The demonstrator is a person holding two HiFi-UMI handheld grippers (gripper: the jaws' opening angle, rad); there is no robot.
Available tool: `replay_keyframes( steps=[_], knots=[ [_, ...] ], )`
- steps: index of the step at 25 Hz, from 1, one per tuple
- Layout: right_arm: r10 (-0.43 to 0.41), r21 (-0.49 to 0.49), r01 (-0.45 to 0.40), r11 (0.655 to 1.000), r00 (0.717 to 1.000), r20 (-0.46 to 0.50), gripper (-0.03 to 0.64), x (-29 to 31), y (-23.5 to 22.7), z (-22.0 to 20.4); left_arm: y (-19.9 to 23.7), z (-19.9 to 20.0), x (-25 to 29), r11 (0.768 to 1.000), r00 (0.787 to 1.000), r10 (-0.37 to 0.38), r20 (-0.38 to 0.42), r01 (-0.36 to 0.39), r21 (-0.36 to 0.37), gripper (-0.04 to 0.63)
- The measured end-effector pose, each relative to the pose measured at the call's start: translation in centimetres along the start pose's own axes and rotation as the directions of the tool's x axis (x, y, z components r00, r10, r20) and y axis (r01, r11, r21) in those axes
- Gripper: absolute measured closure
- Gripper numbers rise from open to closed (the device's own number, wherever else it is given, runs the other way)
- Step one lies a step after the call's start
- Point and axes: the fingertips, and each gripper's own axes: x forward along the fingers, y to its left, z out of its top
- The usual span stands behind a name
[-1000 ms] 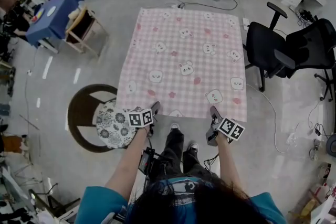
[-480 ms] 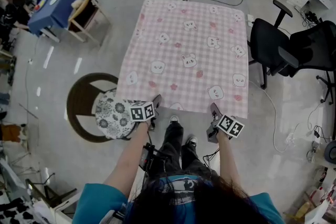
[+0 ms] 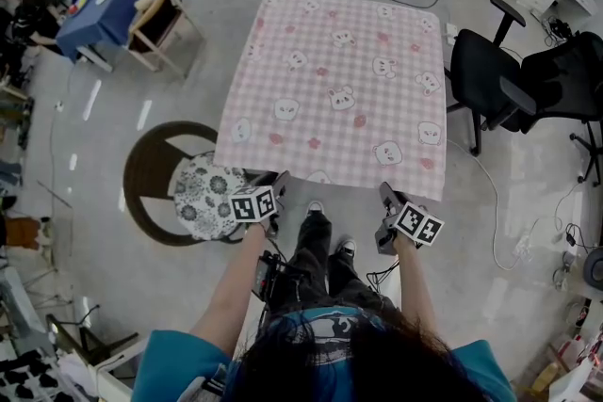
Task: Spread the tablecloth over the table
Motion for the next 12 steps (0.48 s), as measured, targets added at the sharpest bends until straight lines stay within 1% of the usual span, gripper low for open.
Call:
replay_keyframes(
  steps=[3, 5, 7, 9, 12],
  knots=[
    [0.011, -0.017, -0.011, 1.0, 1.0, -0.001, 0.509, -0.9, 0.7, 0.2, -1.4, 0.6, -1.4, 1.0, 0.999, -0.014, 0.049, 0.015, -0.013, 0.434],
    [0.022, -0.027, -0.022, 0.999, 1.0, -0.012, 0.509, -1.6, 1.1, -0.1, -2.9, 1.2, -2.3, 0.999, 0.996, -0.039, 0.086, 0.04, -0.001, 0.447],
    [0.041, -0.038, -0.042, 0.998, 0.999, -0.018, 0.509, -2.5, 1.4, -0.4, -4.7, 2.0, -2.9, 0.997, 0.99, -0.075, 0.117, 0.072, 0.033, 0.451],
    [0.063, -0.047, -0.064, 0.997, 0.998, -0.012, 0.509, -3.3, 1.9, -0.4, -6.9, 2.8, -3.5, 0.991, 0.985, -0.112, 0.134, 0.102, 0.083, 0.451],
    [0.1, -0.074, -0.1, 0.992, 0.995, 0.001, 0.509, -4.4, 3.0, 0.2, -10.4, 3.5, -4.4, 0.975, 0.975, -0.174, 0.14, 0.15, 0.167, 0.454]
  ],
)
